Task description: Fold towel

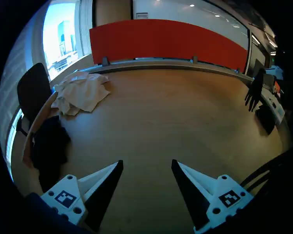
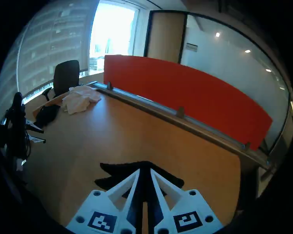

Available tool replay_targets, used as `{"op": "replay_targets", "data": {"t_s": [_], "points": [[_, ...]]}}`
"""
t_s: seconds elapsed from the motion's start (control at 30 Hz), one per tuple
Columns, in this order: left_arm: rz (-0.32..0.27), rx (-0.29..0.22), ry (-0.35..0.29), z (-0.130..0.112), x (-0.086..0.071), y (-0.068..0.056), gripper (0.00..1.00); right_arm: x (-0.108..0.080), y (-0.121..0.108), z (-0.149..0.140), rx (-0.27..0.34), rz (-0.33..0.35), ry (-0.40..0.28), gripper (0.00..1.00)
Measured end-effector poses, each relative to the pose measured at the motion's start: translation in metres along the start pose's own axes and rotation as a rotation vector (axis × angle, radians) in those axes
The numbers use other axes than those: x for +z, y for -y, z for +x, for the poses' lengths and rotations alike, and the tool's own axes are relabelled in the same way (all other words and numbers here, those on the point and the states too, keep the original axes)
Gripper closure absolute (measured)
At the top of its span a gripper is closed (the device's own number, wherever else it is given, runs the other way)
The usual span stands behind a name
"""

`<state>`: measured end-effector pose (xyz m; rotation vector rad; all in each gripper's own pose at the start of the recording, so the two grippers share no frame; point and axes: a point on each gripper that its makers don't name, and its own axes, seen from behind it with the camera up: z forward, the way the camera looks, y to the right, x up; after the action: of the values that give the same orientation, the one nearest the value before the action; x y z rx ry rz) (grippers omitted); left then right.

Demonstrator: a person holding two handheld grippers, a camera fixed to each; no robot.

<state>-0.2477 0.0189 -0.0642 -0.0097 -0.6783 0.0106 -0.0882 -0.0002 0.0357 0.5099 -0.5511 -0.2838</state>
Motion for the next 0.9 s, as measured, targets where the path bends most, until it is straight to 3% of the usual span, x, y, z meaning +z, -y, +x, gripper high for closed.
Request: {"op": "replay_targets", "data": {"t_s": [0.9], "points": [[0.022, 0.021, 0.006, 0.009, 0.001, 0.003, 0.08, -0.051, -0.149, -0.051, 0.058, -0.157, 0.09, 0.95]]}}
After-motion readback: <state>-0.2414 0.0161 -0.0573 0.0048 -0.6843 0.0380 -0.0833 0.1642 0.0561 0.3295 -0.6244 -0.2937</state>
